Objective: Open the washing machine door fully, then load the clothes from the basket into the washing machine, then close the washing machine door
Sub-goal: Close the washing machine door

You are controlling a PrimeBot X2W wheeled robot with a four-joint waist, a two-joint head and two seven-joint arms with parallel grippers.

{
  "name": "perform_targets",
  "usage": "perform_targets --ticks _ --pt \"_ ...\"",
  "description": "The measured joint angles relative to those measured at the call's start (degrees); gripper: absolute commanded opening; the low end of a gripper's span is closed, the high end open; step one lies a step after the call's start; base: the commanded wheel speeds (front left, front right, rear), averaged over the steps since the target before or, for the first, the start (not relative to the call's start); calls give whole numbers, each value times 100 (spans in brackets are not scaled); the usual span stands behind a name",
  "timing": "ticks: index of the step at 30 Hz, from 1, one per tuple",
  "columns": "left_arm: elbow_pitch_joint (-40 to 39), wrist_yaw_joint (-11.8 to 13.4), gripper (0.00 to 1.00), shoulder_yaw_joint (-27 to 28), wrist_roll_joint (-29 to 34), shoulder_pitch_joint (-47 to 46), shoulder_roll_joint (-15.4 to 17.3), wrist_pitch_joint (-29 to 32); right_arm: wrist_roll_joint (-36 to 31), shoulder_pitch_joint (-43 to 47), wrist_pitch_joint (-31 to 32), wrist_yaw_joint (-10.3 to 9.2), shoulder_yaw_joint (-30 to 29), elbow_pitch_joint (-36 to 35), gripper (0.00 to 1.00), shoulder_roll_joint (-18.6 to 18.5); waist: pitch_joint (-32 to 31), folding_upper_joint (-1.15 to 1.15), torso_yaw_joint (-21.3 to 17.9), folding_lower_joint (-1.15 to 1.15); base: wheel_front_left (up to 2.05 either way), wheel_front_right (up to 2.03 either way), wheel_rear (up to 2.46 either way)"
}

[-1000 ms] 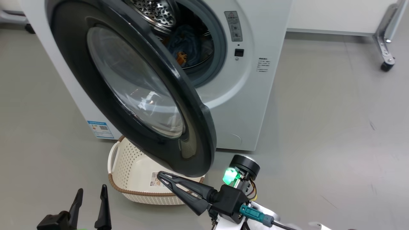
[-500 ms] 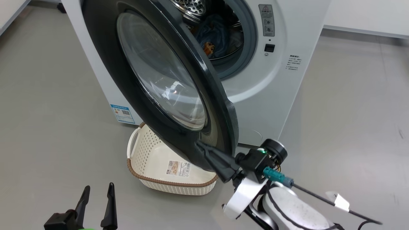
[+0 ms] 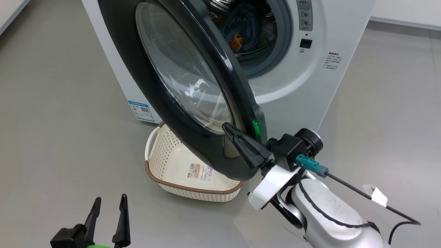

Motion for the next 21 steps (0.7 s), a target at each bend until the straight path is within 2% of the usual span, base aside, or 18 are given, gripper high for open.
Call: perform_targets --ticks 9,21 --pt "-108 -30 100 19 -1 -41 -10 0 25 -371 0 -56 -229 98 0 9 280 0 38 0 0 0 0" --pt "-205 -36 100 -27 -1 -211 -29 0 -265 -942 0 -58 -538 364 0 4 686 0 1 0 0 0 0"
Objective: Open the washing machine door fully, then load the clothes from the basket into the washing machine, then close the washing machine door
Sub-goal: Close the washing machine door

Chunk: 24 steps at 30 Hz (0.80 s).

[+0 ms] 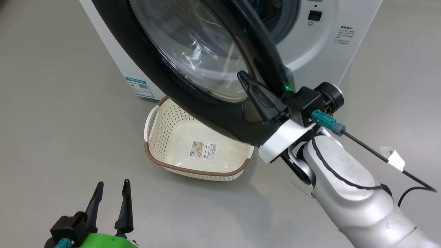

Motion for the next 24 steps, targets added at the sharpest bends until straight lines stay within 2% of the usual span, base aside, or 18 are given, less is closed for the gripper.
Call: perform_targets --ticks 10,16,24 --pt "-180 -1 100 -339 -68 -307 -13 0 -330 -645 -1 0 -222 274 0 -24 478 0 15 0 0 0 0" --pt "-250 -1 100 -548 -122 -447 -19 0 -581 -1132 -24 19 -337 330 0 -315 819 0 68 0 0 0 0" --pt "-308 -1 100 -723 -189 -666 -31 0 -776 -1783 -18 2 -500 568 0 -526 1229 0 198 1 0 0 0"
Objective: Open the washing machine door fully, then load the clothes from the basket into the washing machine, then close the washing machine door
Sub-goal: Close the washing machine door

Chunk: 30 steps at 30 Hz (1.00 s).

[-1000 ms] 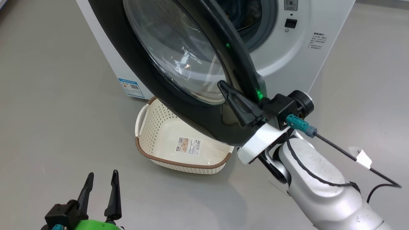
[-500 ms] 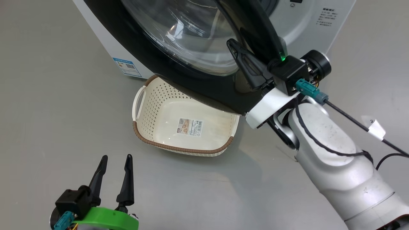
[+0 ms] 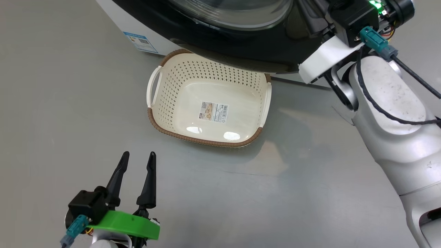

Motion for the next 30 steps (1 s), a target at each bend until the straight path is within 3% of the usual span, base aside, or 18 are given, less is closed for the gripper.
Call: perform_targets --ticks 10,30 --pt "170 -1 100 263 -124 -82 -12 0 -56 -97 0 5 20 122 0 103 -21 0 148 0 0 0 0" --pt "248 -1 100 372 -94 7 -14 0 -31 -70 0 26 63 172 0 302 -414 0 -325 -1 0 0 0"
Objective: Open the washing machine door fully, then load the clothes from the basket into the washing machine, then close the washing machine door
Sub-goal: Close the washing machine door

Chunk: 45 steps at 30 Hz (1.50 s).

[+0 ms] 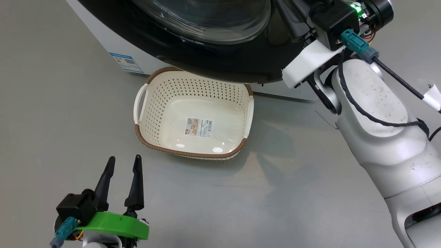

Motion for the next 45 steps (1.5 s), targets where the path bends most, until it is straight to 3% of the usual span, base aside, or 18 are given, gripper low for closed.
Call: perform_targets --ticks 28,45 --pt "-81 0 100 1 7 36 0 0 -116 -162 0 41 -242 51 0 -63 170 0 -63 0 0 0 0" --pt "-113 -1 100 -201 -9 26 -1 0 -274 -689 -2 94 -502 277 0 -455 537 0 110 0 0 0 0"
